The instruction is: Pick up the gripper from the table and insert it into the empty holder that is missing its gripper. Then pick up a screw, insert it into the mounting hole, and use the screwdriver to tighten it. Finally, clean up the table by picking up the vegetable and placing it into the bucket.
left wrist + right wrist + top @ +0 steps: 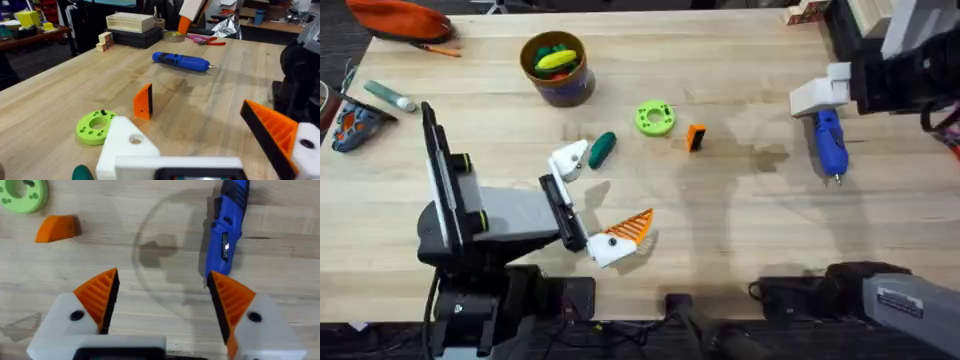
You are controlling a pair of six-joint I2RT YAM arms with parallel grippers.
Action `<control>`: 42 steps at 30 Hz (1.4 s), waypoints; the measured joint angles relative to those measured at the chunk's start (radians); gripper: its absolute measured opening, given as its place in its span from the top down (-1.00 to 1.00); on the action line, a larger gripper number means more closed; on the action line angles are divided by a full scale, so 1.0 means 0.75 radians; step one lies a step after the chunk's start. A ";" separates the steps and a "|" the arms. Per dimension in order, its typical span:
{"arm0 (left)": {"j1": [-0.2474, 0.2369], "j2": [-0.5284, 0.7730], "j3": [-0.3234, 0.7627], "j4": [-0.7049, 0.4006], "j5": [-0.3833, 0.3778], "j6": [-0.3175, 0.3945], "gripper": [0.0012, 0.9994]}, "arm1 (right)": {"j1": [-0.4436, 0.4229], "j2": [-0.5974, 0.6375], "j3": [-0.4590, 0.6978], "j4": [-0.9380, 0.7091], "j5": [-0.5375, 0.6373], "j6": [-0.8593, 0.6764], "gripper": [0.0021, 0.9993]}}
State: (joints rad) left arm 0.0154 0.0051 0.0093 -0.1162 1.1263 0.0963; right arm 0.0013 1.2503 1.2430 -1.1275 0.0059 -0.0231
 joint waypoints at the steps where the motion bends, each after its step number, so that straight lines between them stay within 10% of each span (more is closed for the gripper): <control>1: 0.000 0.000 0.000 0.000 0.000 0.000 -0.97 | 0.000 0.000 0.000 0.000 0.000 0.000 -0.99; 21: 0.000 0.000 0.000 0.000 0.000 0.000 -0.97 | 0.000 0.000 0.000 -0.004 -0.001 0.012 -0.99; 32: 0.000 0.000 0.000 0.000 0.000 0.000 -0.97 | 0.010 0.031 0.006 -0.030 -0.109 0.338 -0.99; 42: 0.000 0.000 0.000 0.000 0.001 0.000 -0.97 | 0.352 0.150 0.065 -0.048 0.067 0.585 -0.99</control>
State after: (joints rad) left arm 0.0154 0.0051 0.0093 -0.1162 1.1267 0.0959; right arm 0.2652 1.3631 1.2919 -1.1635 0.0565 0.4158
